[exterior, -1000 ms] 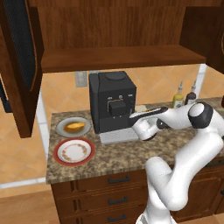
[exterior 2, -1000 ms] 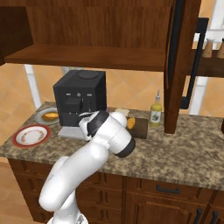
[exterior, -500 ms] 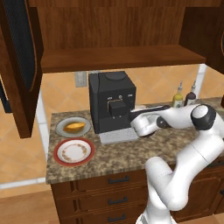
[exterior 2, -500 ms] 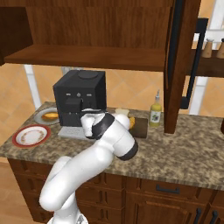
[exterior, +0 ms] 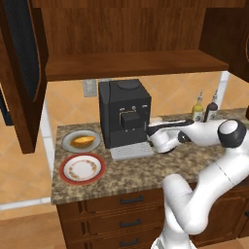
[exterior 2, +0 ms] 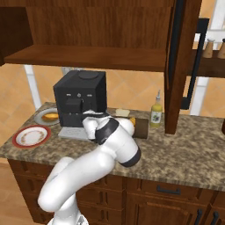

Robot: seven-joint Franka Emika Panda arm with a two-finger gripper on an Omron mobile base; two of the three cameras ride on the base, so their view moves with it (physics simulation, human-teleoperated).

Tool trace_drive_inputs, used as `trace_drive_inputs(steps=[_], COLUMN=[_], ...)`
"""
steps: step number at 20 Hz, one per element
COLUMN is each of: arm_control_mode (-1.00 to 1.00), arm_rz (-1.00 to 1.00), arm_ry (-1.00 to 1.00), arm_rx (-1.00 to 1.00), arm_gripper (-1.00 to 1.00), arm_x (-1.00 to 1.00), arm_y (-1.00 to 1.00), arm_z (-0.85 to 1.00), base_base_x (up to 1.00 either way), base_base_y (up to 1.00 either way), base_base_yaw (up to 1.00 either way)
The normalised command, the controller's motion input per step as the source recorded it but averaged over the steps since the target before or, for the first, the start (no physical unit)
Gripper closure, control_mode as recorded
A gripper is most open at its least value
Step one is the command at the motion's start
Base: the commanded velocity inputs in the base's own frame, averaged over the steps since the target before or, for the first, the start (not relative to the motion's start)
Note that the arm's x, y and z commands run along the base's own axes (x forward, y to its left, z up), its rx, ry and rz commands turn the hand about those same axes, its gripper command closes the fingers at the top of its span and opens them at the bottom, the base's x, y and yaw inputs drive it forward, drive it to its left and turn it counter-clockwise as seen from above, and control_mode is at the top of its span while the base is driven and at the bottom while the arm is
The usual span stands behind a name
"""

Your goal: From the different types of pastries on the counter, select a croissant and place it on the cutting board. Then retrieve a jar of jam from the cabinet and place it alongside the croissant on the cutting board.

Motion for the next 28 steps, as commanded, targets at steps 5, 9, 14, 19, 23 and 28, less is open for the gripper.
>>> trace_drive_inputs(steps=[5,9,14,19,23,28], arm_control_mode=[-1.00,-1.00,-1.00,-1.00,-1.00,-1.00], arm_rz=[0.00,0.02,-0.08,-0.20,-0.07,0.00], arm_ry=[-0.08,-0.03,-0.07,-0.14,-0.13,-0.20], arm_rx=[0.00,0.00,0.02,0.07,0.11,0.10], arm_gripper=[-1.00,-1.00,-1.00,-1.00,-1.00,-1.00], arm_x=[-0.08,-0.64,-0.81,-0.94,-1.00,-1.00], arm_y=[0.00,-0.10,-0.11,-0.04,0.00,0.00], arm_z=[0.86,1.00,1.00,1.00,1.00,1.00], base_base_x=[0.00,0.00,0.00,0.00,0.00,0.00], base_base_y=[0.00,0.00,0.00,0.00,0.00,0.00], base_base_yaw=[0.00,0.00,0.00,0.00,0.00,0.00])
